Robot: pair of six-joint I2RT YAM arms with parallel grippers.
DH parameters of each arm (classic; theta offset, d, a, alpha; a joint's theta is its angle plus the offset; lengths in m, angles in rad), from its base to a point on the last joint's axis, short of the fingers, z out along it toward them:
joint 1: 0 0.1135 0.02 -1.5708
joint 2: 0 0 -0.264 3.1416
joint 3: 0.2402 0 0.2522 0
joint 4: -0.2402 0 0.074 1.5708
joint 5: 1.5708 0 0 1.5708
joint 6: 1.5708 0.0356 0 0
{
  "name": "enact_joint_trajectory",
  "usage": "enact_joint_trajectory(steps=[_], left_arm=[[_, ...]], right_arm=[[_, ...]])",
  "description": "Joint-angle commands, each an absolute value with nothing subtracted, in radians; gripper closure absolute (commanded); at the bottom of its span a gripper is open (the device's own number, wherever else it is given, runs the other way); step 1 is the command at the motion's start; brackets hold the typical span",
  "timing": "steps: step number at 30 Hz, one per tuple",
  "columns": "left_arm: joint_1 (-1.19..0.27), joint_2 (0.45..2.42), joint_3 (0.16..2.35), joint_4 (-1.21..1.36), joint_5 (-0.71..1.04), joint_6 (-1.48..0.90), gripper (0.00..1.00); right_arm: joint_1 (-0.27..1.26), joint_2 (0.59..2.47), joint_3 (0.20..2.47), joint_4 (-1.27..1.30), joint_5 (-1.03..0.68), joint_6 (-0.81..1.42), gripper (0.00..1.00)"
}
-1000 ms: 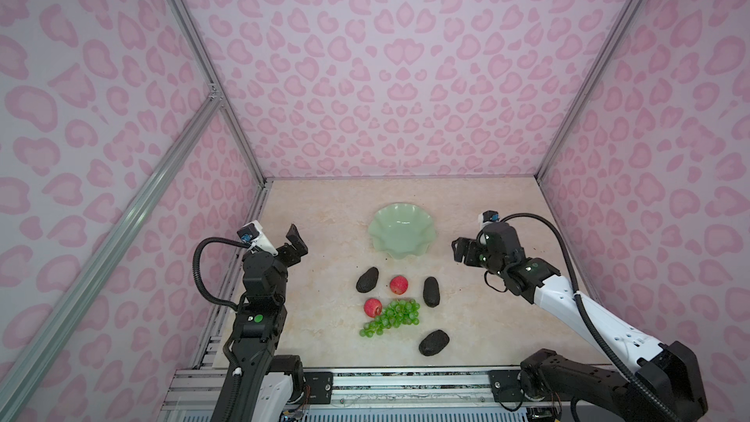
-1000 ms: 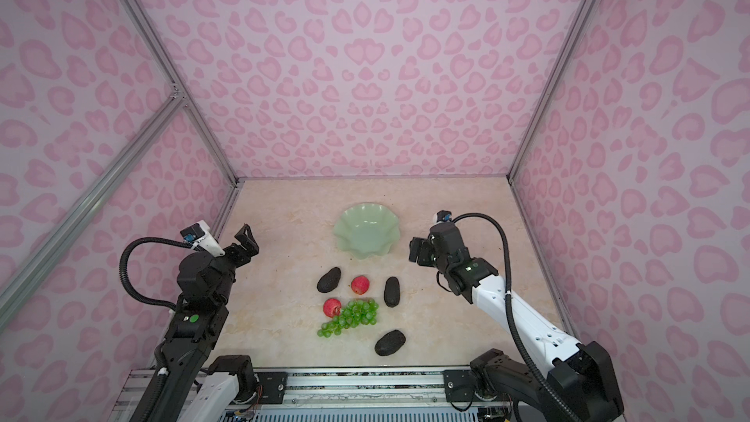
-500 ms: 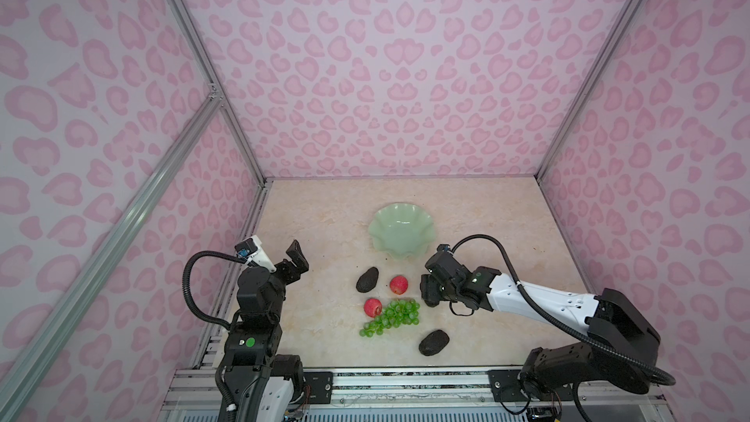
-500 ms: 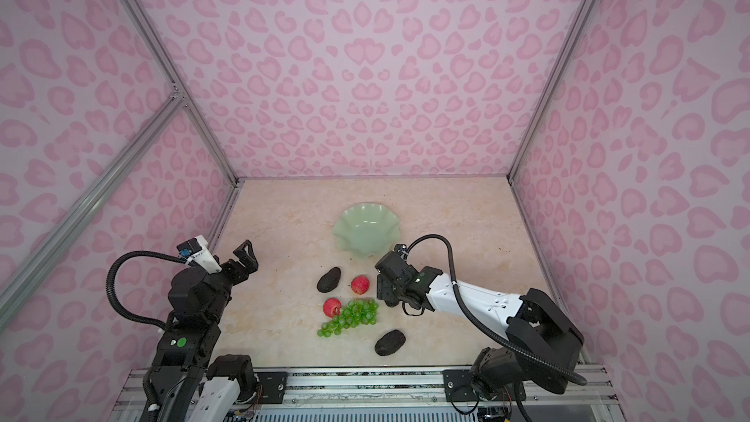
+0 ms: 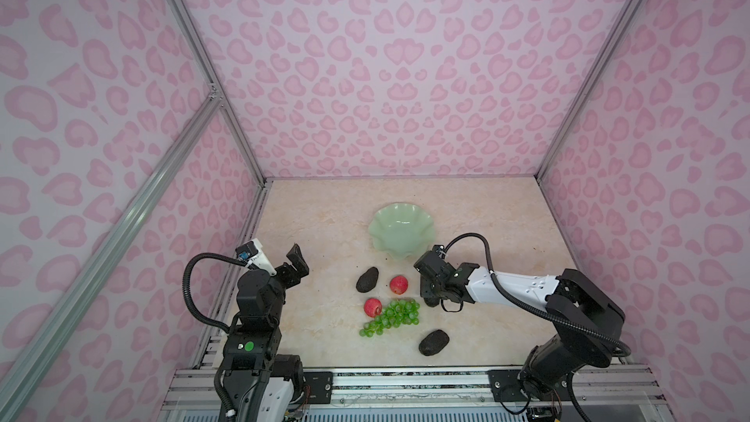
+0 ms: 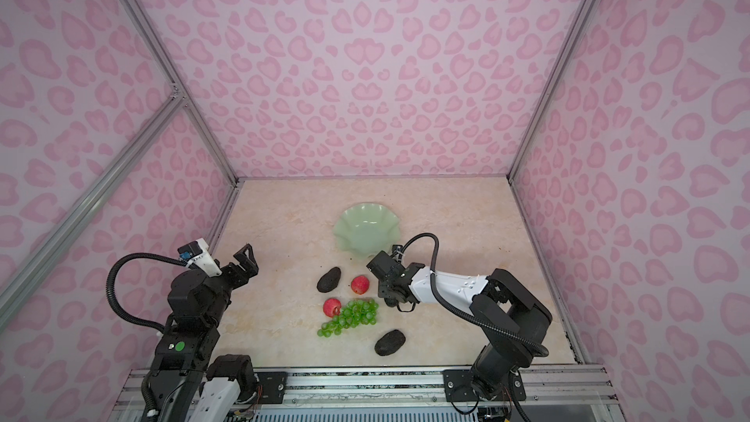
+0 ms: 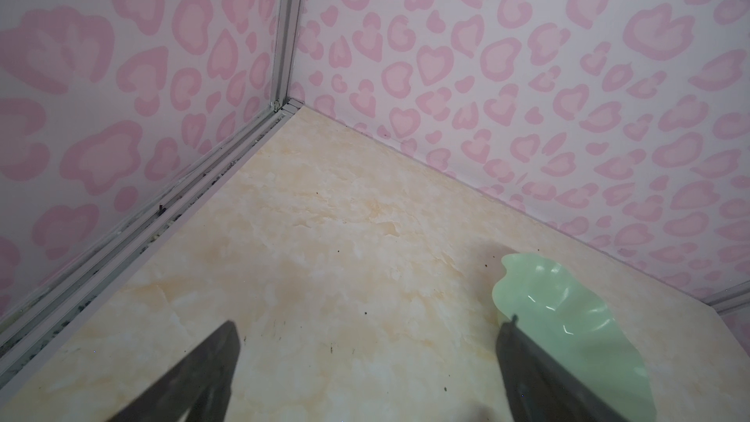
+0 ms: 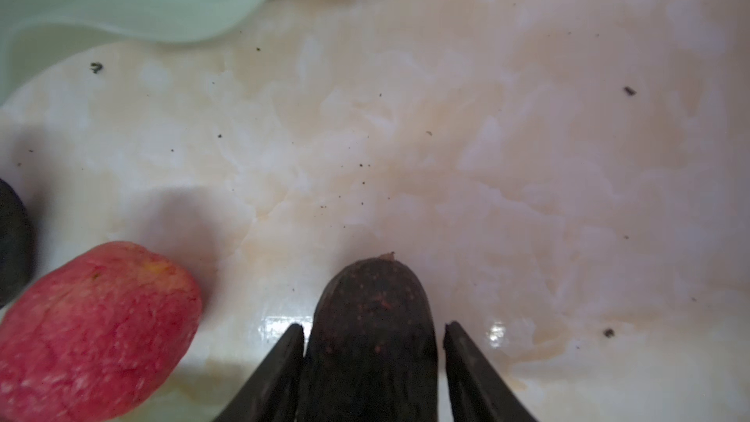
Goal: Place and organize the fake fruits in the fruit bowl
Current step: 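Reach the right gripper to the avocado nearest the bowl and grasp it, then carry the avocado with the right gripper into the green bowl and release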
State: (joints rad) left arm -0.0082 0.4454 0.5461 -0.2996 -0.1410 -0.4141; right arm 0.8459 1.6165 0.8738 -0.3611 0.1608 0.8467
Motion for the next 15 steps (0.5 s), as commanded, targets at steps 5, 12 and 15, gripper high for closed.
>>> enact_joint_trajectory(steps=[5,12,15], left_arm=[[-0.008,0.456,0.546,-0.290,-0.153,-0.420,0.01],[-0.008,0.474,0.545,-0.291,-0.151,-0.427,0.01],[-0.008,0.487,0.548,-0.291,-0.136,-0.426,0.01]], right_arm=[[0.842,1.566,0.883,-0.401,0.202,0.832,0.60],[0.831,1.451,1.045,-0.472,0.319,0.694,0.65],[0.814,1.506,1.161,-0.416,0.294,0.598,0.65]])
